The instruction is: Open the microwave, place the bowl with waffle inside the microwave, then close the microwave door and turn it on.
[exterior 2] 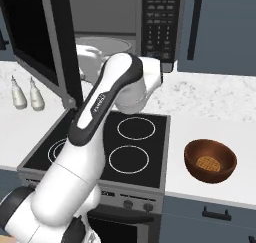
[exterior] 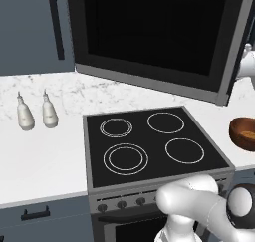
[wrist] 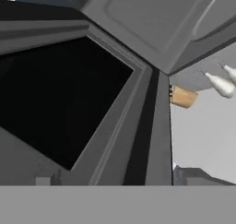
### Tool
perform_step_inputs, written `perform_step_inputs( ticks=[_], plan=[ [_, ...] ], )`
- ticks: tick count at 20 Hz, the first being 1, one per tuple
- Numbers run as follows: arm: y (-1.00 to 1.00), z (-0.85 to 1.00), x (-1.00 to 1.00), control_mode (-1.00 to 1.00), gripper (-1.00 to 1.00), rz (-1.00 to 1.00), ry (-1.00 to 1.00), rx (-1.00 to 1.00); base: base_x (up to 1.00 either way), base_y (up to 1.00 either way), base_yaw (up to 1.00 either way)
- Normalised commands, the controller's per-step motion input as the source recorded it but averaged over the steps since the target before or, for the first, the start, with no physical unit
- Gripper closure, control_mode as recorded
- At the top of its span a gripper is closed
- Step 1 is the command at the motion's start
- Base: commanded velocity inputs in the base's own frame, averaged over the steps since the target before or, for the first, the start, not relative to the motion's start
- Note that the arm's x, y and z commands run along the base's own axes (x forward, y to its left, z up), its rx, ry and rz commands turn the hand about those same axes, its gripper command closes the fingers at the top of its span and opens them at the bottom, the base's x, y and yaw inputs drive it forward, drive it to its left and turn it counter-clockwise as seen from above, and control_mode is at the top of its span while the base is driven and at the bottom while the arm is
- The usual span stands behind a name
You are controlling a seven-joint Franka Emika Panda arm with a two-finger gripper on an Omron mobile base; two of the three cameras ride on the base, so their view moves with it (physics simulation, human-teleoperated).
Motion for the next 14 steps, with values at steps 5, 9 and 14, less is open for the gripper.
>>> perform_step_inputs(
  ticks=[5, 9, 14],
  plan=[
    [0.93, 0.01, -0.91, -1.0, -1.0, 0.0, 0.0, -0.03, 0.0, 0.0, 0.0],
    [1.0, 0.0, -0.77, -1.0, -1.0, 0.0, 0.02, -0.13, 0.0, 0.0, 0.0],
    [1.0, -0.02, -0.37, -1.0, -1.0, 0.0, 0.02, -0.26, 0.0, 0.0, 0.0]
  ],
)
